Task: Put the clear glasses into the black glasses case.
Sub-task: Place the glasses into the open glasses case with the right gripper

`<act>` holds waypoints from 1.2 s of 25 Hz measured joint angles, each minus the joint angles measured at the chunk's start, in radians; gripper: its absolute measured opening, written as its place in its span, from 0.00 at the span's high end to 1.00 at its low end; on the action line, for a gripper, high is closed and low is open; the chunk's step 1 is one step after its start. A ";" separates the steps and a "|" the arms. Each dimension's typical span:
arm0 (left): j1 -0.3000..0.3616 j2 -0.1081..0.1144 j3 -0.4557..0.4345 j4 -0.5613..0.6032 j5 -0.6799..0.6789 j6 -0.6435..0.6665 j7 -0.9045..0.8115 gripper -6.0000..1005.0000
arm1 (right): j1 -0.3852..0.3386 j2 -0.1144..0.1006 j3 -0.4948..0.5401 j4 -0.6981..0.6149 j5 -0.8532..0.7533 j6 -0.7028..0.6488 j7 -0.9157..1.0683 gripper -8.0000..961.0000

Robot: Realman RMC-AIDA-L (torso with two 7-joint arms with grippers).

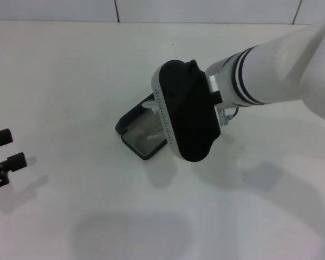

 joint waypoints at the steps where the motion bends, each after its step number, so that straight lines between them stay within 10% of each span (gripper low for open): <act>1: 0.000 0.000 0.000 0.000 0.000 0.000 0.000 0.43 | 0.000 0.000 -0.002 0.002 0.000 0.004 0.000 0.86; 30: -0.002 -0.003 -0.011 -0.001 0.000 -0.001 -0.001 0.43 | 0.007 -0.002 -0.013 -0.004 -0.041 0.012 -0.038 0.75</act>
